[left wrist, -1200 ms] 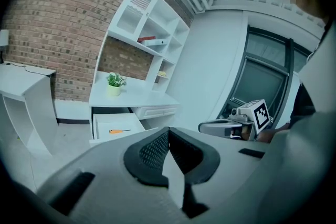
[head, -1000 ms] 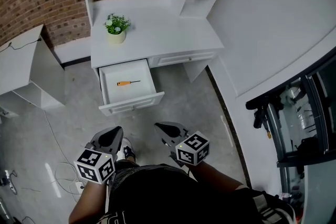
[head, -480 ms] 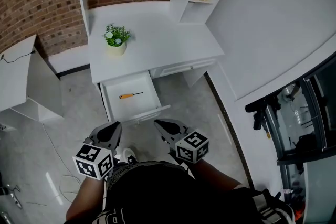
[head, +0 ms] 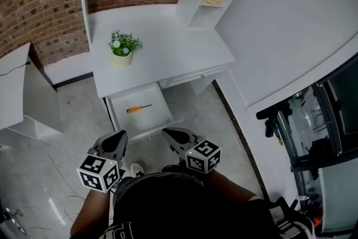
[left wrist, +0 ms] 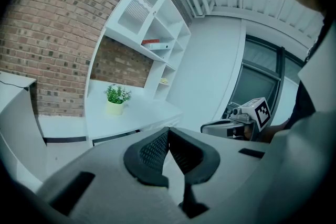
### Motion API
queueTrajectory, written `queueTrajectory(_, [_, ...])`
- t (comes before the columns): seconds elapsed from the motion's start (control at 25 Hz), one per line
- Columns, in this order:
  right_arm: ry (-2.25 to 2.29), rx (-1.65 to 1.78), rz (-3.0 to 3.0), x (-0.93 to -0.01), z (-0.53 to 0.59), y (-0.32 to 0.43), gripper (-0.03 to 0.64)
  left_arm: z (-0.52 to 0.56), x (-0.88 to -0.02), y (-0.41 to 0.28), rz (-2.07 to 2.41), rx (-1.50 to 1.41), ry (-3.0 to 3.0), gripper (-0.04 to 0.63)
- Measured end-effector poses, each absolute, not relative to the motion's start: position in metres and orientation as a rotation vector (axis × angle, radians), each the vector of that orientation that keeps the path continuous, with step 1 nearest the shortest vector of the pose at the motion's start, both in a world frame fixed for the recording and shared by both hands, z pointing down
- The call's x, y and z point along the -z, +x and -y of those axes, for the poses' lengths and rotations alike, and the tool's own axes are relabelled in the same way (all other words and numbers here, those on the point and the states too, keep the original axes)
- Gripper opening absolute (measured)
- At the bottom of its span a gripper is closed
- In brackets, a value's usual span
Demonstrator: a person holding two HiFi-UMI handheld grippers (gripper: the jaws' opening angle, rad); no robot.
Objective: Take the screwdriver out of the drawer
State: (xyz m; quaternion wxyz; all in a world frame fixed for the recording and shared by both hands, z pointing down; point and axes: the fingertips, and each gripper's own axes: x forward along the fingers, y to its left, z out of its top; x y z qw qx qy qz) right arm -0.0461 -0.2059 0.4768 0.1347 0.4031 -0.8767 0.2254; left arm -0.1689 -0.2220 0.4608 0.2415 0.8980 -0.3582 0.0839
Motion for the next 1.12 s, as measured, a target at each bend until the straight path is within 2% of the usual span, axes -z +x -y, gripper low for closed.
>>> queueTrajectory(0.44, [1.157, -0.657, 2.509, -0.485, 0.215, -0.053, 0.004, 0.234, -0.478, -0.180, 0.985, -0.281, 2.459, 0.017])
queueTrajectory(1.12, [1.085, -0.684, 2.558, -0.494, 0.275, -0.022, 0.003, 0.282, -0.492, -0.138, 1.024, -0.421, 2.486, 0.018])
